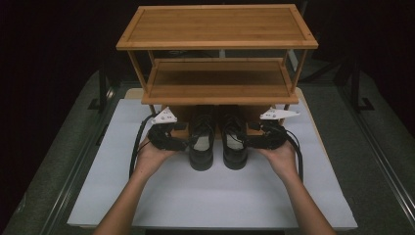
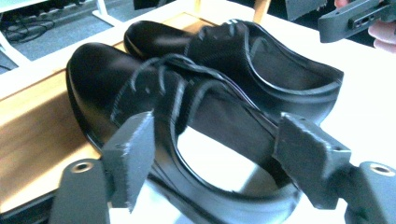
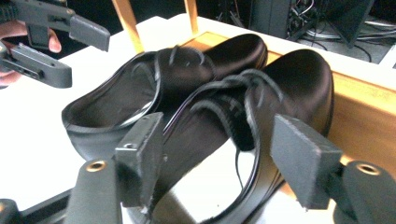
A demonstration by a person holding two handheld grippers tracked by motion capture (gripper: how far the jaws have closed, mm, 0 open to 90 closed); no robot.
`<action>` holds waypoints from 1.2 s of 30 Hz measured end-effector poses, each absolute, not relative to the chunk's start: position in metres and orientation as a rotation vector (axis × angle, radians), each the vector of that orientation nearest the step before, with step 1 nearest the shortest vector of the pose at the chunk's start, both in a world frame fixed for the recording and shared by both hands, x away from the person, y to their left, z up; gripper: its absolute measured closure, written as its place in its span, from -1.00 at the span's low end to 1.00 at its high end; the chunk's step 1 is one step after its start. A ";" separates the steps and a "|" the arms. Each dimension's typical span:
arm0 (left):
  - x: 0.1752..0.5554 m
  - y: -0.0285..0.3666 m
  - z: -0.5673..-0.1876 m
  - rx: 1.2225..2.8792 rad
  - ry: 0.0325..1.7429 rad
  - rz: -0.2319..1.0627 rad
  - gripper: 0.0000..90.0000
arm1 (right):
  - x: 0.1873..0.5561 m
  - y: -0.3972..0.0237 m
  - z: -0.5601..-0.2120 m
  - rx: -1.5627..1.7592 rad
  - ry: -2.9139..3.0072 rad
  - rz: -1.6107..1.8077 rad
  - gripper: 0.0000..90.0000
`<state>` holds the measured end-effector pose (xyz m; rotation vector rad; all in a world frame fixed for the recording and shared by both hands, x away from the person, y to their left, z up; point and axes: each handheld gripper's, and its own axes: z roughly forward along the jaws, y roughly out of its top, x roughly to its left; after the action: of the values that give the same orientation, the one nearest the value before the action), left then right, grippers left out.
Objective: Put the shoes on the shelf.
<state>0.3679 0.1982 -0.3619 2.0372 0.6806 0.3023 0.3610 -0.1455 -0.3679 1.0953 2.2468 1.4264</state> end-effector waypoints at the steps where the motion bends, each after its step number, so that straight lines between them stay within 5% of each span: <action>1: 0.363 0.200 -0.363 2.033 0.685 0.304 -0.54 | 0.354 -0.149 -0.369 1.089 2.258 1.426 -0.34; 14: 0.336 0.213 -0.409 2.098 0.730 0.261 -0.72 | 0.325 -0.170 -0.409 1.099 2.320 1.398 -0.54; 36: 0.352 0.175 -0.450 2.247 0.676 0.297 -0.86 | 0.344 -0.135 -0.456 1.064 2.490 1.231 -0.70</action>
<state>0.3524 0.1749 -0.4500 2.2474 0.6764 0.2969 0.3436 -0.1345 -0.4560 1.0636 2.4900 1.2312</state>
